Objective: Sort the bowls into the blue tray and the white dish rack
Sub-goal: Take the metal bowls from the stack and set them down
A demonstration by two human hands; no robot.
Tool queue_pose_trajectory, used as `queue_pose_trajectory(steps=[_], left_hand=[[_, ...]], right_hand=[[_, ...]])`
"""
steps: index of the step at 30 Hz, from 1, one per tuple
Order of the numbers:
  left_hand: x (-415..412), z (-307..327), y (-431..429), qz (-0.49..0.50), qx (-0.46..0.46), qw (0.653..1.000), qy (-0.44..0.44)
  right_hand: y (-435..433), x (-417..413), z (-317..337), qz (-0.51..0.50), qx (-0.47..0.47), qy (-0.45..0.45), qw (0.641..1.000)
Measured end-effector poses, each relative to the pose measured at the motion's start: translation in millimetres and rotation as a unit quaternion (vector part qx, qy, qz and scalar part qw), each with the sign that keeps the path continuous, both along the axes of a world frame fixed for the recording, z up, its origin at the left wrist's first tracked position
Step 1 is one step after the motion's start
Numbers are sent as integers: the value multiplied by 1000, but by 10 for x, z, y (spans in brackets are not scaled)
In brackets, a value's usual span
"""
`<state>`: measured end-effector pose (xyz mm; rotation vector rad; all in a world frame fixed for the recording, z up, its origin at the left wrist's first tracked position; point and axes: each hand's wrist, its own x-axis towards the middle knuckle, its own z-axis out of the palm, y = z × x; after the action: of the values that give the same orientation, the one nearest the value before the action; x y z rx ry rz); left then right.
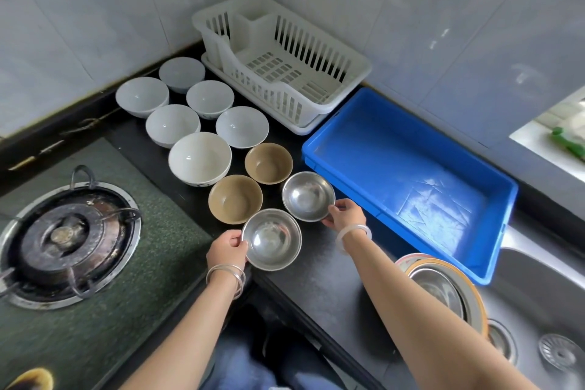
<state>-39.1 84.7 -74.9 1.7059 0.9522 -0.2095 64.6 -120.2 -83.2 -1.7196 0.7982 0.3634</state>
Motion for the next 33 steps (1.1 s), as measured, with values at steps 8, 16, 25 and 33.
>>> queue_pose_trajectory(steps=[8, 16, 25, 33], left_hand=[[-42, 114, -44, -48, 63, 997, -25], [-37, 268, -149, -192, 186, 964, 7], [92, 477, -1077, -340, 147, 924, -92], [-1, 515, -2270, -504, 95, 849, -127]], right_hand=[[-37, -59, 33, 26, 18, 13, 999], [-294, -374, 340, 68, 81, -40, 994], [-1288, -1112, 649, 1, -157, -140, 978], [-1939, -1772, 444, -61, -363, -30, 929]])
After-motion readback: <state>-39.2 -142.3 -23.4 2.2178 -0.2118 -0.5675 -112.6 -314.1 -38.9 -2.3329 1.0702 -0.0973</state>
